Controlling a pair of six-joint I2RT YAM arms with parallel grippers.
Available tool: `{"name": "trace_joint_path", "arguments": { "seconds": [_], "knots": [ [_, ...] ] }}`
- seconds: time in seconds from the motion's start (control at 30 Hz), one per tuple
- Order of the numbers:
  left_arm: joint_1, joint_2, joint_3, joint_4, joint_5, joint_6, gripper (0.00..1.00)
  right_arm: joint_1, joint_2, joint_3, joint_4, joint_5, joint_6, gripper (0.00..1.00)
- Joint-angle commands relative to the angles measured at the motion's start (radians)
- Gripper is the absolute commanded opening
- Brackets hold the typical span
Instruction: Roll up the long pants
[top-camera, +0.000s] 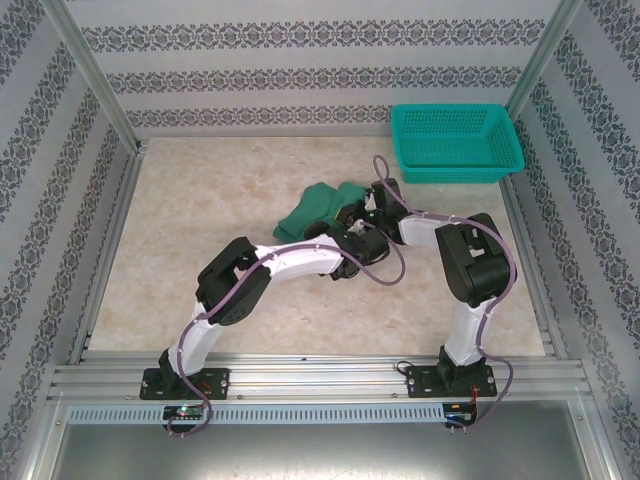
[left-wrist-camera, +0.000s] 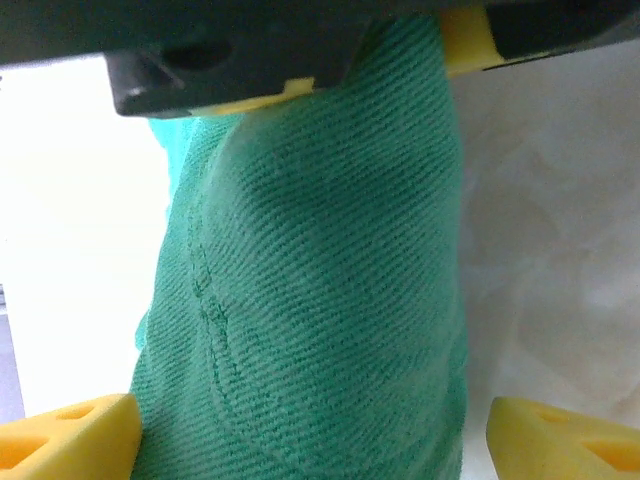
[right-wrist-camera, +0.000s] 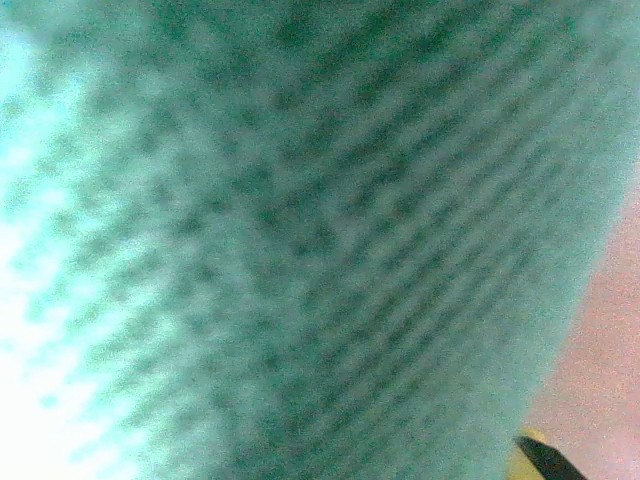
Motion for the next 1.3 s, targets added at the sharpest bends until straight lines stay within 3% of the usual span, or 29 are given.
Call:
{"name": "trace_joint_path", "arguments": {
  "seconds": [0.0, 0.23, 0.3, 0.33, 0.37, 0.4, 0.43, 0.53, 0.63, 0.67, 0.7, 0.73, 0.77, 0.87, 0.9, 0.97, 1.03, 1.27],
  "knots": [
    [0.322, 0.071, -0.127, -0.086, -0.027, -0.056, 0.89, -0.002, -0.105, -0.067, -0.132, -0.214, -0.046, 0.0],
    [0.347, 0.19, -0.01, -0.177, 0.042, -0.015, 0.88, -0.051, -0.119, -0.087, -0.102, -0.267, -0.028, 0.0],
    [0.371, 0.212, 0.038, -0.218, 0.065, -0.029, 0.83, -0.06, -0.129, -0.09, -0.102, -0.271, -0.03, 0.0],
    [0.387, 0.225, 0.064, -0.243, 0.086, -0.034, 0.69, -0.062, -0.133, -0.091, -0.105, -0.273, -0.033, 0.0],
    [0.4, 0.235, 0.081, -0.256, 0.102, -0.028, 0.37, -0.065, -0.138, -0.093, -0.108, -0.273, -0.034, 0.0],
    [0.409, 0.238, 0.085, -0.255, 0.103, -0.018, 0.12, -0.064, -0.141, -0.095, -0.108, -0.272, -0.037, 0.0],
    [0.412, 0.236, 0.084, -0.246, 0.088, -0.005, 0.0, -0.064, -0.139, -0.093, -0.109, -0.274, -0.039, 0.0],
    [0.412, 0.24, 0.082, -0.243, 0.052, 0.034, 0.0, -0.066, -0.129, -0.09, -0.108, -0.278, -0.039, 0.0],
    [0.398, 0.223, 0.06, -0.25, 0.126, 0.078, 0.0, -0.068, -0.116, -0.07, -0.115, -0.291, -0.048, 0.0],
    [0.391, 0.211, 0.057, -0.259, 0.19, 0.073, 0.0, -0.068, -0.108, -0.044, -0.148, -0.287, -0.068, 0.09],
    [0.382, 0.195, 0.054, -0.26, 0.26, 0.072, 0.0, -0.068, -0.101, -0.012, -0.196, -0.273, -0.094, 0.32],
    [0.368, 0.177, 0.045, -0.252, 0.33, 0.073, 0.0, -0.07, -0.093, 0.029, -0.254, -0.251, -0.129, 0.48],
    [0.355, 0.159, 0.038, -0.247, 0.38, 0.068, 0.0, -0.073, -0.086, 0.063, -0.289, -0.235, -0.155, 0.55],
    [0.341, 0.121, 0.023, -0.243, 0.495, 0.061, 0.0, -0.089, -0.082, 0.128, -0.307, -0.232, -0.167, 0.61],
    [0.341, 0.108, 0.014, -0.233, 0.523, 0.061, 0.0, -0.096, -0.084, 0.142, -0.31, -0.227, -0.167, 0.69],
    [0.343, 0.08, -0.006, -0.213, 0.58, 0.058, 0.0, -0.121, -0.098, 0.166, -0.323, -0.203, -0.167, 0.71],
    [0.343, 0.056, -0.018, -0.191, 0.661, 0.064, 0.0, -0.134, -0.106, 0.185, -0.332, -0.199, -0.173, 0.84],
    [0.341, 0.012, -0.015, -0.158, 0.864, 0.067, 0.0, -0.138, -0.094, 0.19, -0.347, -0.194, -0.168, 0.85]
  ]
}}
